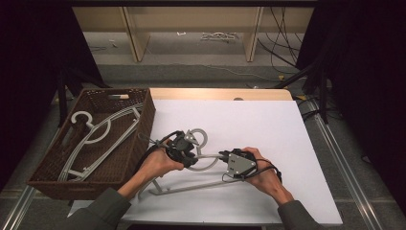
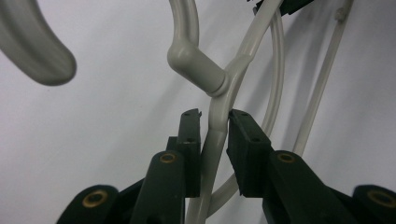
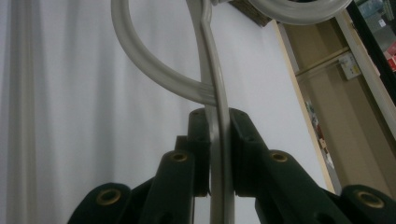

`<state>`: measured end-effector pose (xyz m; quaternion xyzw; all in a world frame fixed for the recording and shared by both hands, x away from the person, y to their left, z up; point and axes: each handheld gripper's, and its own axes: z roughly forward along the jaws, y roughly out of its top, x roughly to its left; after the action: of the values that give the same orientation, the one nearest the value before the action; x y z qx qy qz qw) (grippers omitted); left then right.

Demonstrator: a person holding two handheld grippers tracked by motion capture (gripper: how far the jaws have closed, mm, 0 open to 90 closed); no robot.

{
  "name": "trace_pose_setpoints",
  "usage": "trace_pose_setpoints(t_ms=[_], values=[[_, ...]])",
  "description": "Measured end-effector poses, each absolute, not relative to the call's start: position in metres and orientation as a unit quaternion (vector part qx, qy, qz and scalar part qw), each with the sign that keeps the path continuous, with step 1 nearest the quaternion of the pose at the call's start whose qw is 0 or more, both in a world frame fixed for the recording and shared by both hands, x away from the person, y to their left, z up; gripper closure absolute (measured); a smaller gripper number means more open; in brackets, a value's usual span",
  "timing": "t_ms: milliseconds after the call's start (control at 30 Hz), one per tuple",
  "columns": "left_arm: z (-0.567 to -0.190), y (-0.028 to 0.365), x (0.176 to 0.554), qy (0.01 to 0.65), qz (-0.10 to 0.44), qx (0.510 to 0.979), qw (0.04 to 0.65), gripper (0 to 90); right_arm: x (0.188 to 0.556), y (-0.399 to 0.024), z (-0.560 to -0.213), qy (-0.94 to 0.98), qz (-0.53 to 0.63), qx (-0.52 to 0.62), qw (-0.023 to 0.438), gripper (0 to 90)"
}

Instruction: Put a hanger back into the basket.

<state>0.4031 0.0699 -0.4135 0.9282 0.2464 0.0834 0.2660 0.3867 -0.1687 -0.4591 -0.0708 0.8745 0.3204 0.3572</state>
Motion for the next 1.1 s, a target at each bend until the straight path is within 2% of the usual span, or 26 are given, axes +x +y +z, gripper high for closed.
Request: trace_pose_setpoints(t_ms=[67, 200, 367, 567, 633, 800, 1100], values=[[-0.414, 0.069, 0.405, 0.238, 0.084, 0.933, 0.255, 74.6, 0.385, -0.168, -0.46, 0.876, 0.327, -0.067, 0.348, 81.0], [-0.414, 0.068, 0.405, 0.229, 0.087, 0.937, 0.249, 76.1, 0.386, -0.169, -0.458, 0.874, 0.317, -0.084, 0.359, 81.2], [-0.41, 0.063, 0.396, 0.201, 0.109, 0.944, 0.24, 79.6, 0.386, -0.168, -0.459, 0.875, 0.315, -0.084, 0.358, 80.9], [-0.405, 0.061, 0.386, 0.196, 0.125, 0.941, 0.247, 81.7, 0.385, -0.17, -0.456, 0.875, 0.335, -0.037, 0.348, 76.8], [-0.402, 0.064, 0.386, 0.202, 0.129, 0.937, 0.255, 81.7, 0.386, -0.17, -0.454, 0.87, 0.335, -0.031, 0.36, 68.4], [-0.393, 0.071, 0.386, 0.214, 0.132, 0.932, 0.26, 81.7, 0.383, -0.172, -0.446, 0.852, 0.37, 0.076, 0.363, 45.3], [-0.382, 0.086, 0.396, 0.251, 0.139, 0.916, 0.28, 81.7, 0.37, -0.18, -0.427, 0.818, 0.425, 0.173, 0.347, 32.4]])
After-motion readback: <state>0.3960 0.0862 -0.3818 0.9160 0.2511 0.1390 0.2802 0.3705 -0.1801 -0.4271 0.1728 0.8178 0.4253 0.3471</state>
